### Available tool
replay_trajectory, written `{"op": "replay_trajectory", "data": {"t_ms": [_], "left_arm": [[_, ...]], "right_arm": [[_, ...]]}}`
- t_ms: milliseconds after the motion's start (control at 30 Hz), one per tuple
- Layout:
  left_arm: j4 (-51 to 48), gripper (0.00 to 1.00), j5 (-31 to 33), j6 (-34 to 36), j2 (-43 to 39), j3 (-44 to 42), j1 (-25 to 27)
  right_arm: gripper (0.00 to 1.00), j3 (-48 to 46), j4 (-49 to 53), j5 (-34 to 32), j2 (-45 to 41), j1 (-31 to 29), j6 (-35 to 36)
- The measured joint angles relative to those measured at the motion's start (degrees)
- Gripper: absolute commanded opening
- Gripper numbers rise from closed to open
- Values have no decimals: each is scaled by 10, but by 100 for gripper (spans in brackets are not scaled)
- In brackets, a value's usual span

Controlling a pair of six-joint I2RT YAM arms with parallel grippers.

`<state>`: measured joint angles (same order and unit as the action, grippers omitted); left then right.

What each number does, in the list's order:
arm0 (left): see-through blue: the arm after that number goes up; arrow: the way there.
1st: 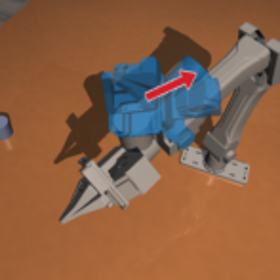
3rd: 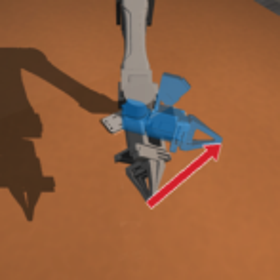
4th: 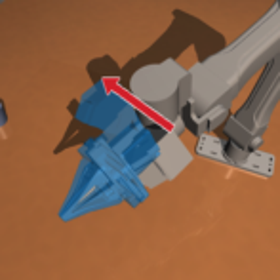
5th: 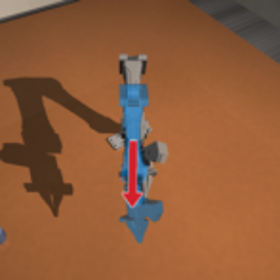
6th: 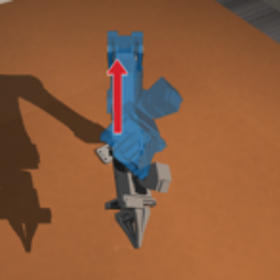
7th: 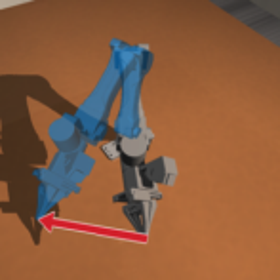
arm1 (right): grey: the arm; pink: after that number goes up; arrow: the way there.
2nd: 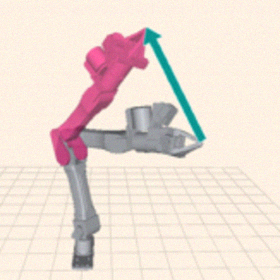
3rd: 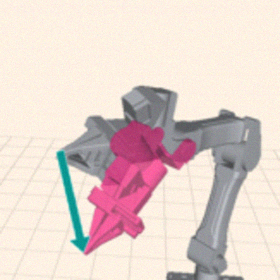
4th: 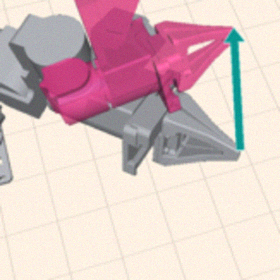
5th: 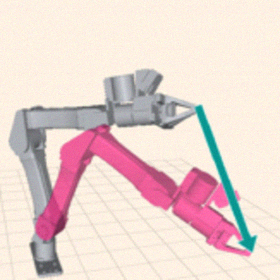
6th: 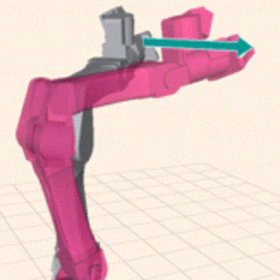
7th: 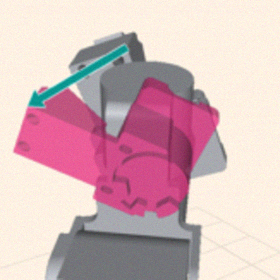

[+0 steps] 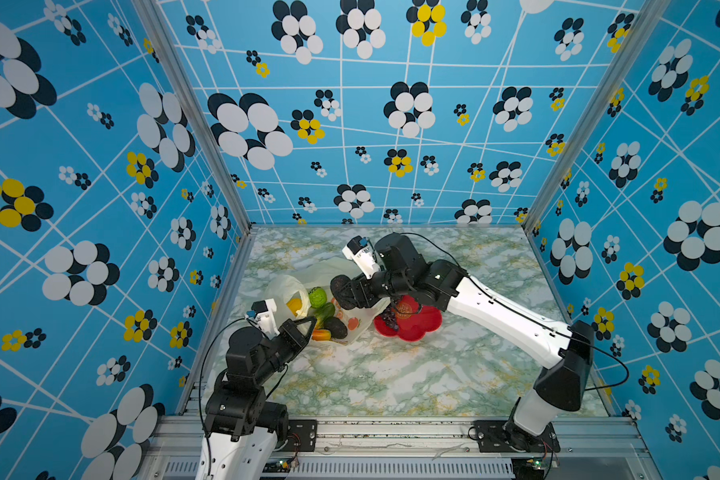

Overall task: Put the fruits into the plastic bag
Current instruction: 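Lift the dark fruit with the right gripper and carry it into the bag, then open the right gripper to drop the dark fruit into the bag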

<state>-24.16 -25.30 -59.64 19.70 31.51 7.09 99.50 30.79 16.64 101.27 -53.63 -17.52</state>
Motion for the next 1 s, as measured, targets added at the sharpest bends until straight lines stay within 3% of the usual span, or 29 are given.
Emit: {"op": "replay_trajectory", "data": {"t_ms": [500,700,867,1000], "left_arm": [[3,0,-2,-4,7,0,0],[2,0,-2,-4,9,1,0],[0,0,-2,-4,9,1,0],[-4,0,-2,-4,8,1,0]], "right_arm": [[30,213,84,27,272,0,-25],[50,296,36,113,343,-2,-105],[67,313,6,154,354,-10,-135],[71,312,1,159,348,-13,-129]]}}
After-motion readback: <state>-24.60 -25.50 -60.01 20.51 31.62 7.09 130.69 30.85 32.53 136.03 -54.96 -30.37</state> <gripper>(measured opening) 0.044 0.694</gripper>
